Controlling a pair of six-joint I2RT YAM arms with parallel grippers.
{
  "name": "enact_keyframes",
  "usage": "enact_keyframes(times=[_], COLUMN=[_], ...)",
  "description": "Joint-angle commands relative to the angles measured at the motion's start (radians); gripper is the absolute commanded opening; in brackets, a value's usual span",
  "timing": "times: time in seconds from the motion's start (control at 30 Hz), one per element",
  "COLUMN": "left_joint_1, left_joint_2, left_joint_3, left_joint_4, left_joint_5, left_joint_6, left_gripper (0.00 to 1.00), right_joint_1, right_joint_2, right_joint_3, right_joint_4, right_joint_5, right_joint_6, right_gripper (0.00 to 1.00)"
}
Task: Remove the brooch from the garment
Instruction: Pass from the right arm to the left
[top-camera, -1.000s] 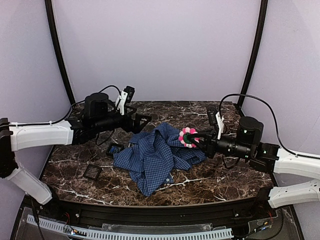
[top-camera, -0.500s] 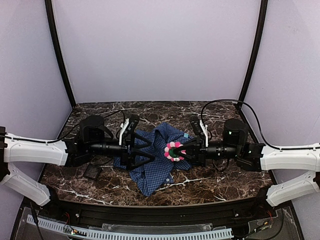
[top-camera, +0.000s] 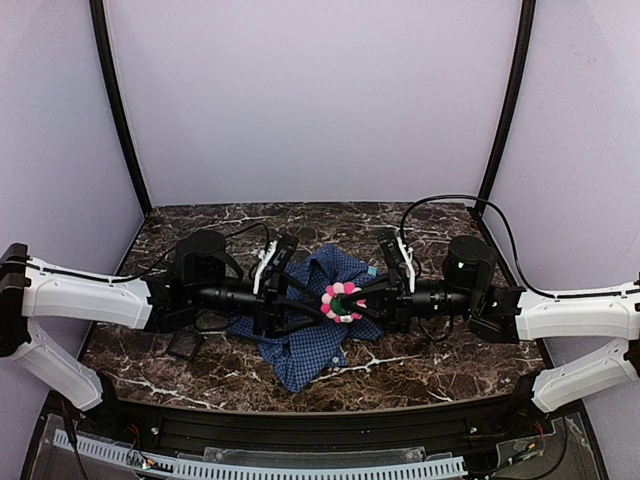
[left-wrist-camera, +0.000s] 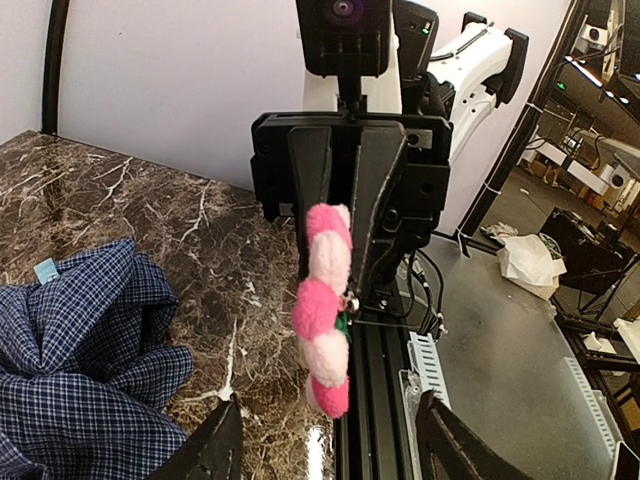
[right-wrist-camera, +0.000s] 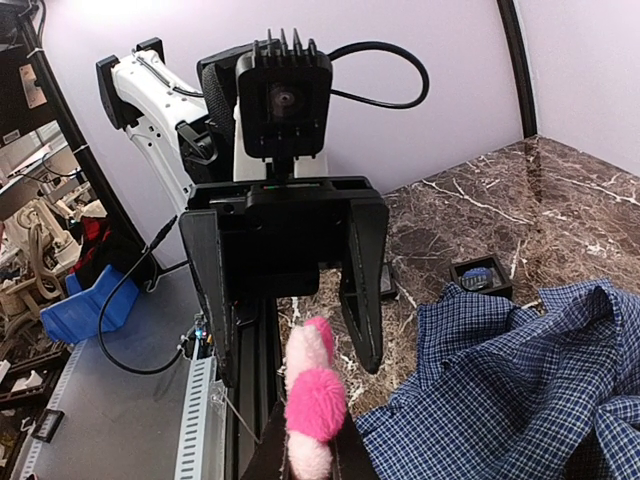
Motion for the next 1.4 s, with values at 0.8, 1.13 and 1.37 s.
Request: enact_keyframes(times=[0.8,1.13,1.37], left_joint_1=[-0.016,-0.012,-0.01], left_joint_2=[0.063,0.035,0.02], left_joint_3=[0.057,0.071,0.076], left_joint_4=[0.072,-0.009,-0.029], left_joint_5=[0.015,-0.049,-0.036], left_joint_6=[-0.054,-0.084,-0.087], left_gripper=[0.01,0.01,0.01], right_joint_1=[0.03,0.035,0.049], right_joint_2=[-0.019,-0.157,-0.198], right_joint_3=[0.02,-0.051,-0.083], right_joint_4=[-0.008,-0.054,-0.126], right_joint_5=[0.077,0.13,0.273], right_joint_6=[-0.028,-0.087,-0.147], right_gripper=[0.2,0.67,0.71])
